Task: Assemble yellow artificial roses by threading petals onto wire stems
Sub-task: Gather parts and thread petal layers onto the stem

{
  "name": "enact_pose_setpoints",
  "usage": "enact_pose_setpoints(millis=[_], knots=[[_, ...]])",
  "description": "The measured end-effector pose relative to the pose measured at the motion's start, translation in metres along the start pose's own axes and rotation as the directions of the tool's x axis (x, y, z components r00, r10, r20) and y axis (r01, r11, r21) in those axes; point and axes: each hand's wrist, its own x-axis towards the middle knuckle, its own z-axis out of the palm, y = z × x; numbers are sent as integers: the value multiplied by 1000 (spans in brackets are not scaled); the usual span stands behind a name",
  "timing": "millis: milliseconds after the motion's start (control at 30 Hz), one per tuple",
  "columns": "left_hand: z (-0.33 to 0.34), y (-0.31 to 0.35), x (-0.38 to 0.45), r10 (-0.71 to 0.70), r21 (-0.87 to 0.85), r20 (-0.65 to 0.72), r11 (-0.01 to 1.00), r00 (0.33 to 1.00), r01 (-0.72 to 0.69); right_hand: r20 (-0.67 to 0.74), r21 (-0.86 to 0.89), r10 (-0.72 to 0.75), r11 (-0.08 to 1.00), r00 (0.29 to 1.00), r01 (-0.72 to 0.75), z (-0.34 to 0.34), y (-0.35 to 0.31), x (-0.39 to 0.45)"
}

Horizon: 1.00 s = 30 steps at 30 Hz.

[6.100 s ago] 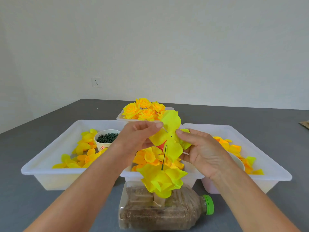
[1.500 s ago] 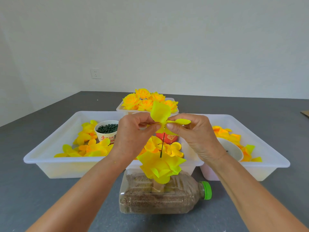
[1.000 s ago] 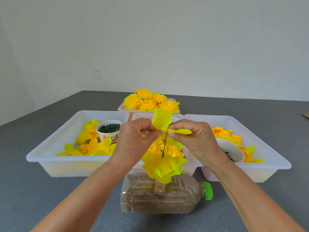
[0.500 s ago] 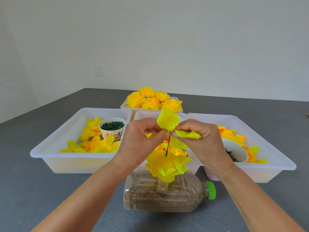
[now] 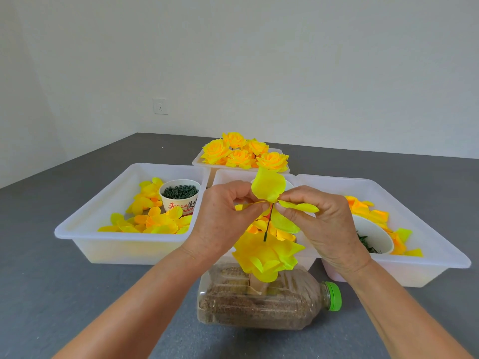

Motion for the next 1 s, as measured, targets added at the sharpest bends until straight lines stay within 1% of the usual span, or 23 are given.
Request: enact_pose_setpoints(millis=[300,467,533,600,667,733,867,933,1000], knots=[[-2,2,-4,-12,-9,-4,1000,1000,12,0,-69,-59,996,998,59,2,-1,0],[-5,3,-5,-15,-41,3,999,1000,15,9,-122,-146,982,989,146,-1,-6,0],[-6,4,-6,48,-20,7,999,999,-48,-3,-147,-167,975,986,165,-1,-6,-1],[-6,4,-7,183,88,7,979,983,-183,-35,-160,-171,974,985,163,-1,-5,-3],[-6,2,-7,301,222,14,929,953,-297,-60,-191,-183,967,981,168,0,-1,-5],[-6,0,-7,375,327,26,873,927,-363,-62,-234,-203,955,977,183,0,2,-6],[-6,-3,-5,464,424,60,790,884,-443,-37,-323,-278,912,960,252,-1,1,-4],[-6,-4,-4,485,443,69,768,872,-463,-22,-373,-306,886,952,276,-2,0,-3],[-6,-6,-4,492,447,74,761,867,-470,-20,-386,-307,880,951,276,-2,-1,-4]])
